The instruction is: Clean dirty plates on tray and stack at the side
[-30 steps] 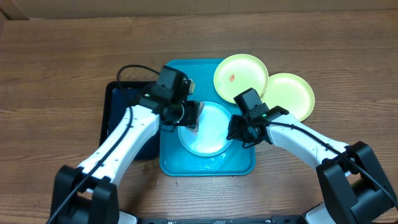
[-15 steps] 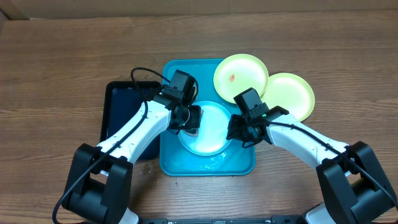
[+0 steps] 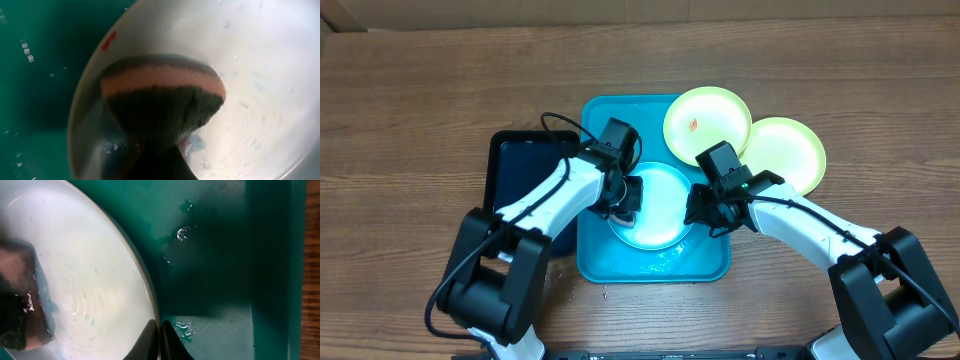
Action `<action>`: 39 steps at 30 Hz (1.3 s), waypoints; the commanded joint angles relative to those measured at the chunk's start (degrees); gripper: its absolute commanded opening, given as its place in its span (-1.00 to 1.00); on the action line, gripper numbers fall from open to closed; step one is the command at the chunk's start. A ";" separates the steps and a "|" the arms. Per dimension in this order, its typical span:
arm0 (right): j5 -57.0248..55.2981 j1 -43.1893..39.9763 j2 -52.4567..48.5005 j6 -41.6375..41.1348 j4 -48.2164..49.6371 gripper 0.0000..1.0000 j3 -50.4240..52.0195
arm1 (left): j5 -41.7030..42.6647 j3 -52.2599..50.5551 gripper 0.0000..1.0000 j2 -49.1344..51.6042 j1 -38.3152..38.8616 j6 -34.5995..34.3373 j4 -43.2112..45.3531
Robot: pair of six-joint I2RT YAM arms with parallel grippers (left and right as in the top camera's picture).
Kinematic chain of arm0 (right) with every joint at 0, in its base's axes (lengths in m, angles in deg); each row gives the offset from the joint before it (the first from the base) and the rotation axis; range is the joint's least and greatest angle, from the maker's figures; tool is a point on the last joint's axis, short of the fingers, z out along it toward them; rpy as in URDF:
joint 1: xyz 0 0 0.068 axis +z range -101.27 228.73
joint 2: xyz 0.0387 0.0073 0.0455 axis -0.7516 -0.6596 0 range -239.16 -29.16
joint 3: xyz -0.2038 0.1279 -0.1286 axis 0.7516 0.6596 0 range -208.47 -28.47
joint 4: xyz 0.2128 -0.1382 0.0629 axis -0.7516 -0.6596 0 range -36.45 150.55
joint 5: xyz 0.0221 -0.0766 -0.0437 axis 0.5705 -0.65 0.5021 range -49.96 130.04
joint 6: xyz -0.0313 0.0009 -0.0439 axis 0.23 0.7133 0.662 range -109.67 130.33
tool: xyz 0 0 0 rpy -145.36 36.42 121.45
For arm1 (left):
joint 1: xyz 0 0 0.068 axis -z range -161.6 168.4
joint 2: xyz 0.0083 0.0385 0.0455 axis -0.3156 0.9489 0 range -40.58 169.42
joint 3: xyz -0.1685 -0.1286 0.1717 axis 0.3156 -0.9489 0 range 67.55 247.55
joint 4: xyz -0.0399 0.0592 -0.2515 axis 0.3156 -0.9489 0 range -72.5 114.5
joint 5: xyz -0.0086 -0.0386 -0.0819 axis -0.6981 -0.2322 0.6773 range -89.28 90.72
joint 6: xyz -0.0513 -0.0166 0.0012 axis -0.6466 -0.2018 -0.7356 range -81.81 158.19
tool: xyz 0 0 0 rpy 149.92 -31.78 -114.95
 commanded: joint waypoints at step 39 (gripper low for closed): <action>-0.55 0.00 -0.70 0.17 3.50 -0.92 1.88 | -5.70 8.09 -0.92 -2.21 1.05 -5.92 -5.68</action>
